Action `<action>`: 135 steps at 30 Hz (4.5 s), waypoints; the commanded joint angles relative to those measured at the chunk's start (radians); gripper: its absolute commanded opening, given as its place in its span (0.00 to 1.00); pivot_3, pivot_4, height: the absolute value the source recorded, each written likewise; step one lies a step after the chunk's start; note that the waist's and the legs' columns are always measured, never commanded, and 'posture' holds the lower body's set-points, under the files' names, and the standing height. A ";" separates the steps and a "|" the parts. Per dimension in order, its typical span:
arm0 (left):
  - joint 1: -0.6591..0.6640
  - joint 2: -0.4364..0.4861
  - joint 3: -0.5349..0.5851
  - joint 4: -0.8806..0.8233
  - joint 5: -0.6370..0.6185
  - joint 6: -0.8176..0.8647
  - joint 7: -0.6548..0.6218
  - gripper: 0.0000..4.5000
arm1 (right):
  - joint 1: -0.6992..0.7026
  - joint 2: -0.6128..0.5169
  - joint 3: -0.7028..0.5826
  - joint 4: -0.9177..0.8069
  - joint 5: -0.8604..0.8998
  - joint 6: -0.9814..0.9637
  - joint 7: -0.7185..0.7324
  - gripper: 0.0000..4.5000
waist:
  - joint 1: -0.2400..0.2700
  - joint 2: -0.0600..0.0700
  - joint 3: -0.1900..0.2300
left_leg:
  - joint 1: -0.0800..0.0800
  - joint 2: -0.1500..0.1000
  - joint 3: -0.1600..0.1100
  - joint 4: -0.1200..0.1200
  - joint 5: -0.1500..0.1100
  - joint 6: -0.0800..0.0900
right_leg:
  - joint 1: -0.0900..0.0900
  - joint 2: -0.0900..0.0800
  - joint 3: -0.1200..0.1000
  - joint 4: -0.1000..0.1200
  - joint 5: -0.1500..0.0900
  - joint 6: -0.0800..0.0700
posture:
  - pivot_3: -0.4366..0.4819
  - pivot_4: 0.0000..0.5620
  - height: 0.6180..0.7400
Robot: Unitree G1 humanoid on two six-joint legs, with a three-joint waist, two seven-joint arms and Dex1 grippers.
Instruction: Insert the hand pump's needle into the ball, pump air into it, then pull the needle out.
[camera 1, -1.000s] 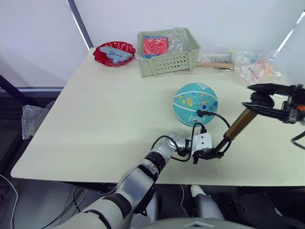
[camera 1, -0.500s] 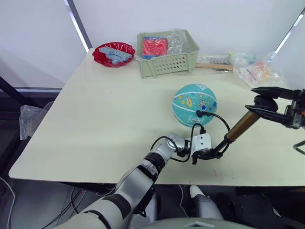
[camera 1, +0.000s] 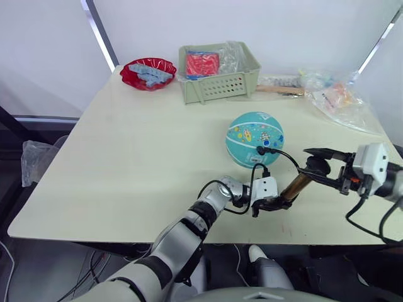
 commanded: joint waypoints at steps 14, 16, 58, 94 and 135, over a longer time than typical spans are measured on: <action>0.056 0.067 -0.061 0.125 0.100 0.088 -0.002 0.23 | -0.002 -0.043 -0.049 -0.063 0.090 0.130 0.009 0.37 | -0.001 0.009 0.003 | -0.001 -0.001 0.000 0.000 0.000 0.000 | -0.001 -0.002 0.000 0.000 0.000 0.000 | 0.48 0.27 0.98; 0.057 0.067 -0.062 0.126 0.100 0.087 -0.002 0.23 | -0.018 -0.074 -0.099 -0.082 0.132 0.167 0.011 0.37 | 0.000 0.011 0.004 | -0.001 -0.001 0.000 0.000 0.000 0.000 | -0.001 -0.003 0.000 0.000 0.000 0.000 | 0.48 0.27 0.98; 0.058 0.064 -0.064 0.114 0.093 0.094 -0.006 0.23 | 0.041 -0.075 -0.003 -0.069 0.058 0.151 0.045 0.37 | -0.005 0.001 0.001 | 0.000 0.000 0.000 0.000 0.000 0.000 | 0.000 -0.001 0.001 0.000 0.000 0.000 | 0.48 0.27 0.98; 0.090 0.214 0.157 -0.301 -0.199 0.079 -0.311 1.00 | 0.071 0.035 0.100 0.092 -0.070 -0.059 -0.034 0.37 | -0.009 0.021 0.012 | 0.002 -0.001 0.001 -0.001 0.000 0.000 | -0.003 0.005 0.010 0.001 0.002 -0.003 | 0.48 0.27 0.98; 0.402 0.707 0.352 -1.112 -0.638 0.394 -0.507 1.00 | -0.076 -0.244 -0.121 0.073 -0.029 0.027 0.027 0.37 | -0.009 0.041 0.048 | -0.004 -0.009 0.005 0.000 0.001 -0.001 | -0.007 0.005 0.013 0.002 0.001 0.003 | 0.48 0.27 0.98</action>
